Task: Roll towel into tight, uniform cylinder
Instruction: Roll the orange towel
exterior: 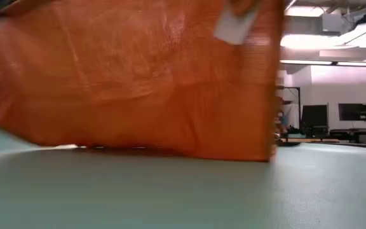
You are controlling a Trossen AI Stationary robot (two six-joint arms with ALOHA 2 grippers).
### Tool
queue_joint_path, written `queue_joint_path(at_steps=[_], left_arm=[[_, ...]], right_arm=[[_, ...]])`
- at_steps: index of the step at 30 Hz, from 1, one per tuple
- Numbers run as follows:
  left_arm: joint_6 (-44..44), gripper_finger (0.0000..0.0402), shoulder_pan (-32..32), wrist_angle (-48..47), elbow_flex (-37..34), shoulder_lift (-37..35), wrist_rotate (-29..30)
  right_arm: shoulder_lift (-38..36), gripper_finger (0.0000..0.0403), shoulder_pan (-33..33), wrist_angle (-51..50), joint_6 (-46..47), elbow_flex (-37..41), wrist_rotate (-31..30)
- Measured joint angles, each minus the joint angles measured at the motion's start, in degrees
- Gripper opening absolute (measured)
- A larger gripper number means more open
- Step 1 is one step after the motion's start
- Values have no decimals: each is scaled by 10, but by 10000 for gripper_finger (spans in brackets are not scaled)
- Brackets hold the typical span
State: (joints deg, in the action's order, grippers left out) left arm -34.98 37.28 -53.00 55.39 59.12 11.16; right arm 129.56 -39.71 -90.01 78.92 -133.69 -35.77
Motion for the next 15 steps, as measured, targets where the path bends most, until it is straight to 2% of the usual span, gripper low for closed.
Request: queue_joint_path(at_steps=[3,6,12,15], left_arm=[[-29,0,19,1,-3,30,0],[-8,0,23,1,-2,54,9],[111,0,-14,-2,-1,76,178],[143,0,-47,-2,-1,74,239]], right_arm=[[0,0,-9,0,36,0,3],[-1,0,-3,0,37,-1,-4],[-7,0,47,0,-30,-1,-14],[-6,0,74,0,-53,-1,5]])
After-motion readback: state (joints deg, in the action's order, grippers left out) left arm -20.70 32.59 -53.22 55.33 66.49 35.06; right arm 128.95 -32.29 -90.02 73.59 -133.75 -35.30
